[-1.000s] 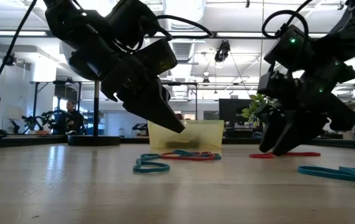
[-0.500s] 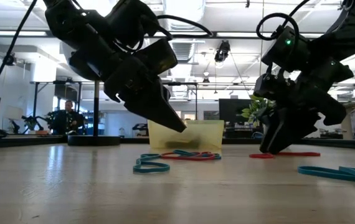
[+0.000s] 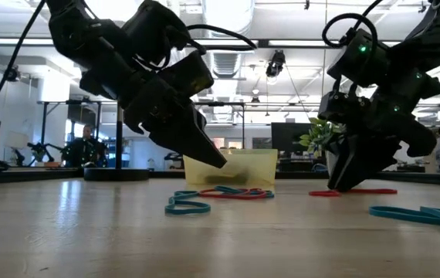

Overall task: Pick and place rubber bands into bin
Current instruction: Put the red rubber band into the yellow bin, then put the blue rubber band into the yellow bin

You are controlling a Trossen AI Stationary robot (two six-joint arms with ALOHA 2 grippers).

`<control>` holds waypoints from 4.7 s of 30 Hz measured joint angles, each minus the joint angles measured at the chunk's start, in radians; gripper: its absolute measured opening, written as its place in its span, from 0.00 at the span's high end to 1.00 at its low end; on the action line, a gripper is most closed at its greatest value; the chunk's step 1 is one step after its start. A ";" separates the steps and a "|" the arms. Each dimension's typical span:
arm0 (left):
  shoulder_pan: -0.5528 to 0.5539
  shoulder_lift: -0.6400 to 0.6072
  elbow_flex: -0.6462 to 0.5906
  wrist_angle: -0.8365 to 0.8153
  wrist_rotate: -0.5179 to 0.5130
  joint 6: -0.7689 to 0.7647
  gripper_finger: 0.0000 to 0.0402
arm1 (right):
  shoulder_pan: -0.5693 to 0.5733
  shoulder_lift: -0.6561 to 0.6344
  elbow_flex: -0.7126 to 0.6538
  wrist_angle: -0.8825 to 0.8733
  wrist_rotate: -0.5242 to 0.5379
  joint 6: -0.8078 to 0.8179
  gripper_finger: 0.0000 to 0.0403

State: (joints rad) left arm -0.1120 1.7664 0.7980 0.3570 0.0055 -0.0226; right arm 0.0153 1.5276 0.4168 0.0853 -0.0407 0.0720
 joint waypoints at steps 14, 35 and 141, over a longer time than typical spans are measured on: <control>0.001 0.000 -0.015 0.031 -0.001 -0.001 0.81 | 0.039 0.000 0.000 -0.004 0.048 0.033 0.74; 0.001 0.000 -0.015 0.032 -0.003 0.002 0.81 | 0.040 -0.054 0.000 -0.079 0.021 0.007 0.98; -0.010 -0.016 -0.013 -0.159 0.281 0.039 0.81 | -0.280 -0.332 0.510 -0.645 -0.223 -0.430 0.64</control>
State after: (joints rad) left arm -0.1215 1.7507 0.7849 0.1977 0.2864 0.0162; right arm -0.2643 1.1953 0.9264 -0.5600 -0.2638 -0.3580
